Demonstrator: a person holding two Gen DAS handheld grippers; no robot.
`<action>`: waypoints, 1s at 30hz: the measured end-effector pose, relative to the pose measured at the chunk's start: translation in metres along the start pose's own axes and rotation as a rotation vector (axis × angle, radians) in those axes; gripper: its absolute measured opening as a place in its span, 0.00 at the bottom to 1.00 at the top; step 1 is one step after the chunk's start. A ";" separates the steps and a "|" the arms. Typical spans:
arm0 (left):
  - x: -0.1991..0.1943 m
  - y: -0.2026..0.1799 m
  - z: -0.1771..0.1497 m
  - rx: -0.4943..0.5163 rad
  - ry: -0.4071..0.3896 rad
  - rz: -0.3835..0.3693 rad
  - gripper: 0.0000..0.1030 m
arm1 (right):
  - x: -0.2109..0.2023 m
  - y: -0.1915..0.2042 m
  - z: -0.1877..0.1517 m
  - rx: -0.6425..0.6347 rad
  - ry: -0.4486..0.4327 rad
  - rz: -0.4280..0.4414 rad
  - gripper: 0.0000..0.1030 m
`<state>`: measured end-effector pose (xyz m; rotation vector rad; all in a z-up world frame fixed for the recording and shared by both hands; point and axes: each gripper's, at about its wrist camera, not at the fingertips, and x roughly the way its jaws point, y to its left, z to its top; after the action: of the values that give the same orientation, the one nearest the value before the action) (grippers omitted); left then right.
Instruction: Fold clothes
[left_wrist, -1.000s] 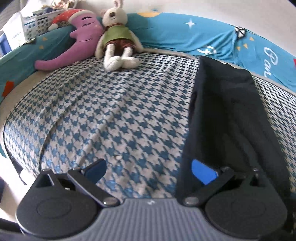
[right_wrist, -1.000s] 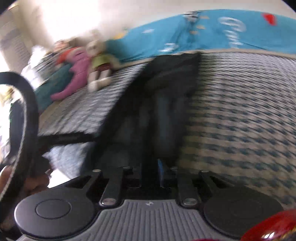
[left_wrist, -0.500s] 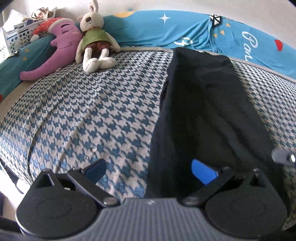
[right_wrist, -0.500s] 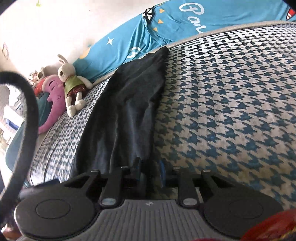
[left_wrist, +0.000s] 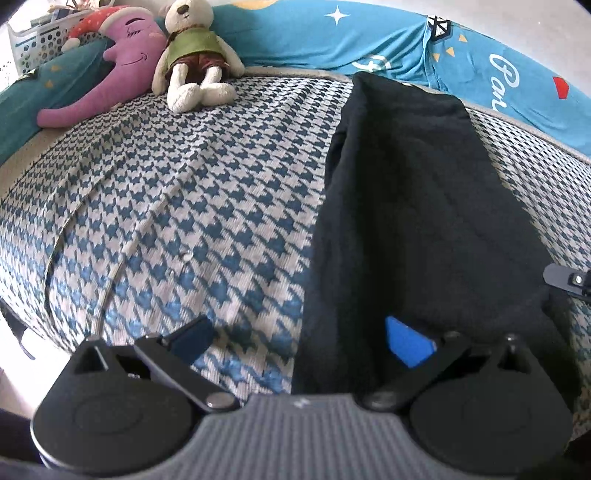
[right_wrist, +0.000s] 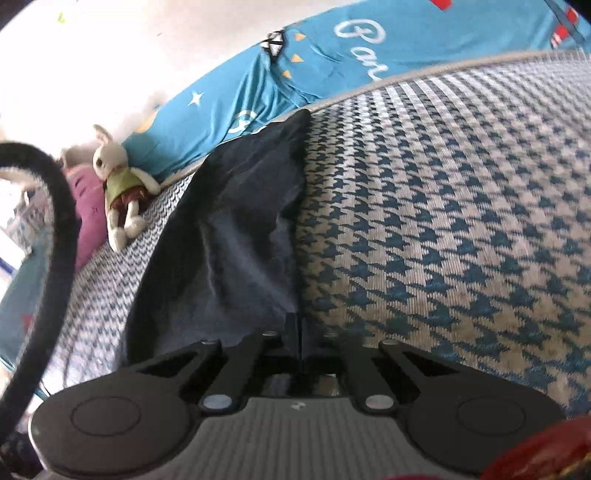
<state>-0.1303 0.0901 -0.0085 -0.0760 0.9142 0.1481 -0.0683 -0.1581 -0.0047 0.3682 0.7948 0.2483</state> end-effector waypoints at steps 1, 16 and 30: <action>-0.001 0.000 -0.001 0.004 0.003 0.000 1.00 | -0.002 0.000 0.000 0.004 0.002 0.000 0.02; -0.011 -0.001 -0.014 -0.002 0.028 -0.005 1.00 | -0.052 -0.014 -0.025 0.029 0.120 0.182 0.19; -0.011 0.000 -0.013 -0.004 0.022 -0.007 1.00 | -0.052 0.006 -0.048 -0.136 0.170 0.137 0.15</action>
<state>-0.1471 0.0876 -0.0082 -0.0846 0.9360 0.1424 -0.1388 -0.1601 0.0003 0.2759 0.9160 0.4641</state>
